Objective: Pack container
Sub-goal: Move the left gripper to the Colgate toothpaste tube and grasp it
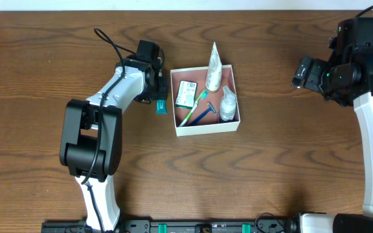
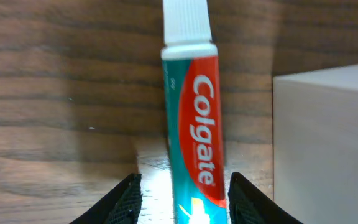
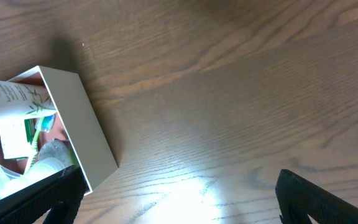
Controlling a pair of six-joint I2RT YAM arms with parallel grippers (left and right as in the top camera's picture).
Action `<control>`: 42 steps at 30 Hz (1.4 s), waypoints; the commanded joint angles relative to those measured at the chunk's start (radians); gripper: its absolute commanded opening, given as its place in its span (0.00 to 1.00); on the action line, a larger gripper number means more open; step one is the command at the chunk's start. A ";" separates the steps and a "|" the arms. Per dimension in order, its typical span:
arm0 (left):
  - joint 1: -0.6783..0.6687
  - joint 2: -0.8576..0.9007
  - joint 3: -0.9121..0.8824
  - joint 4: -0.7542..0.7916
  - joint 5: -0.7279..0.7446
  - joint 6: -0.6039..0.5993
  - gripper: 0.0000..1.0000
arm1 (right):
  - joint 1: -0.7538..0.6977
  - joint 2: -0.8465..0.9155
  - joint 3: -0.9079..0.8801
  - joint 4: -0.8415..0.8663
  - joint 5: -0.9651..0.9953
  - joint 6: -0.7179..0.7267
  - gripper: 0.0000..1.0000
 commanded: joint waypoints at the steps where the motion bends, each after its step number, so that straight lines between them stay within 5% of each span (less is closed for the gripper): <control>1: -0.003 0.019 -0.027 -0.009 0.040 0.022 0.46 | -0.004 0.002 0.004 0.000 -0.001 0.014 0.99; 10: -0.003 0.019 -0.031 -0.142 0.043 -0.029 0.45 | -0.004 0.002 0.004 0.000 0.000 0.014 0.99; 27: -0.002 0.019 -0.031 -0.172 0.042 -0.072 0.06 | -0.004 0.002 0.004 0.000 0.000 0.014 0.99; 42: 0.000 -0.120 -0.027 -0.191 -0.052 -0.053 0.06 | -0.004 0.002 0.004 0.000 0.000 0.014 0.99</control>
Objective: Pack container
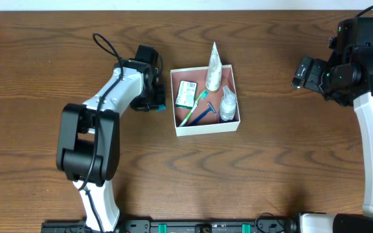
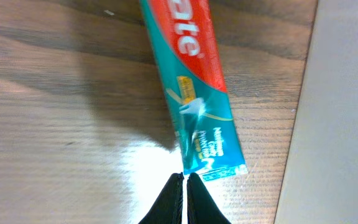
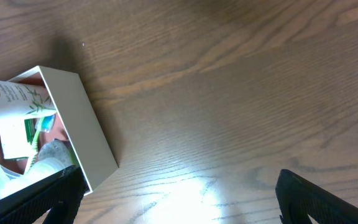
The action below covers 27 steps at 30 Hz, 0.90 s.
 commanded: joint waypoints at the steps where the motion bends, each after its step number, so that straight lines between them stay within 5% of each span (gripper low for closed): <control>1: 0.003 -0.074 -0.009 -0.013 -0.052 0.017 0.06 | -0.004 0.002 0.004 0.000 -0.001 0.014 0.99; 10: 0.005 -0.139 -0.010 0.006 -0.058 0.017 0.07 | -0.004 0.002 0.004 0.000 0.000 0.014 0.99; 12: 0.005 -0.121 -0.011 0.031 -0.054 0.005 0.24 | -0.004 0.002 0.004 0.000 0.000 0.014 0.99; 18: 0.005 -0.056 -0.011 0.129 -0.010 -0.033 0.51 | -0.004 0.002 0.004 0.000 0.000 0.014 0.99; 27: 0.008 0.003 -0.011 0.278 -0.049 -0.036 0.56 | -0.004 0.002 0.004 0.000 0.000 0.014 0.99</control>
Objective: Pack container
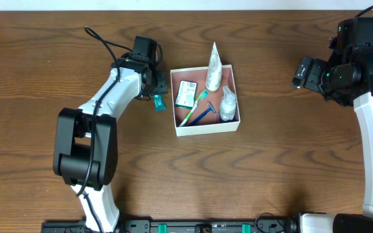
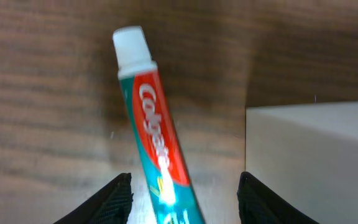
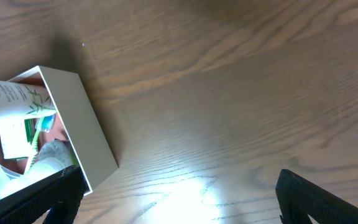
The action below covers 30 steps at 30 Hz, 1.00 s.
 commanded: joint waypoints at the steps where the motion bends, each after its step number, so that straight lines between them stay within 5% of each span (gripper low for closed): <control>1: 0.005 0.020 -0.005 0.040 -0.040 -0.005 0.58 | -0.004 0.002 0.004 0.000 0.000 0.014 0.99; 30: 0.081 0.152 -0.004 0.350 -0.026 -0.005 0.59 | -0.004 0.002 0.004 0.000 0.000 0.014 0.99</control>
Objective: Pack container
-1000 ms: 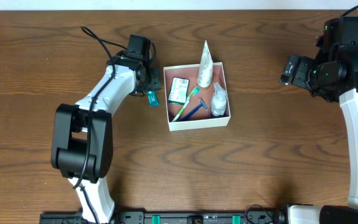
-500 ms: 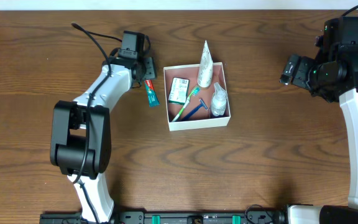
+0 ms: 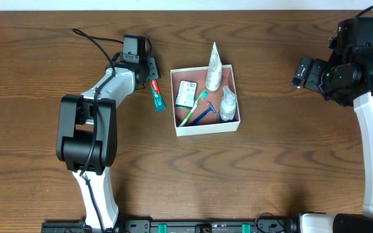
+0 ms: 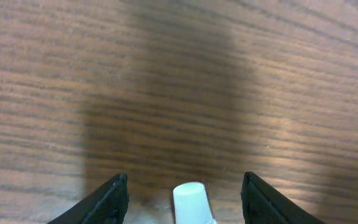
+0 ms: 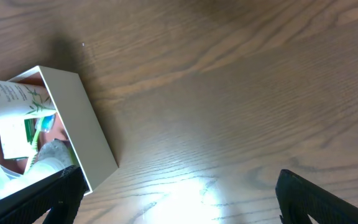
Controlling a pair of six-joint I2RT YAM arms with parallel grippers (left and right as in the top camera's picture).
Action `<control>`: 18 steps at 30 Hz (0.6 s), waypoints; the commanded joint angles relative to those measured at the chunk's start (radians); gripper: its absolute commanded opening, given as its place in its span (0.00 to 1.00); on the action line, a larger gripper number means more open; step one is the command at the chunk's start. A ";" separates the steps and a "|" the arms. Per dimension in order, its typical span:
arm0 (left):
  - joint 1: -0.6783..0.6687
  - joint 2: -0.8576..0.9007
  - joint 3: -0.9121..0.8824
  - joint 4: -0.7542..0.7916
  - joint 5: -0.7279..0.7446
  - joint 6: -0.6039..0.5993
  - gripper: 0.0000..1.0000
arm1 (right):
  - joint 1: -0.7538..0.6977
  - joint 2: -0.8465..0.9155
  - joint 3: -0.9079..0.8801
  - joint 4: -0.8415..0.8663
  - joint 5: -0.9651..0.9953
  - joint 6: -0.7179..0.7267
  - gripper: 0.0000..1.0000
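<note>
A Colgate toothpaste tube (image 3: 157, 96) lies flat on the wooden table, just left of the white box (image 3: 176, 103). My left gripper (image 3: 147, 70) is open at the tube's far end. In the left wrist view only the white cap (image 4: 191, 202) shows, between the two spread fingers (image 4: 107, 202) and touching neither. The box holds a white tube (image 3: 213, 66), a green packet (image 3: 186, 93), a toothbrush, a blue razor (image 3: 206, 114) and a clear bottle (image 3: 228, 105). My right gripper (image 3: 301, 72) is open, off to the right of the box, with nothing in it.
In the right wrist view a corner of the box (image 5: 79, 124) sits at the left, with bare wood in front of it. The left arm's cable (image 3: 92, 39) loops over the table behind the left gripper.
My left gripper has moved back and to the left along the tube, from over its body to its cap end. The tube lies about where it was. The right arm has not moved.
My left gripper was open over the tube, which lay straight beside the box. Then it was shut, its tips at the tube's crimped end. Then it was open again with the tube lying aslant. Now it stands open at the cap.
</note>
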 commanded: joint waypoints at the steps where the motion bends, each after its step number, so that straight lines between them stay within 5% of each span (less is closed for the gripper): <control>1: 0.000 0.034 -0.003 0.005 0.007 -0.002 0.58 | -0.004 0.002 0.004 0.000 0.000 0.014 0.99; 11: 0.000 0.050 -0.003 0.008 0.007 -0.002 0.45 | -0.004 0.002 0.004 0.000 0.000 0.014 0.99; 18: 0.000 0.050 -0.003 0.007 0.007 -0.002 0.25 | -0.004 0.002 0.004 0.000 -0.001 0.014 0.99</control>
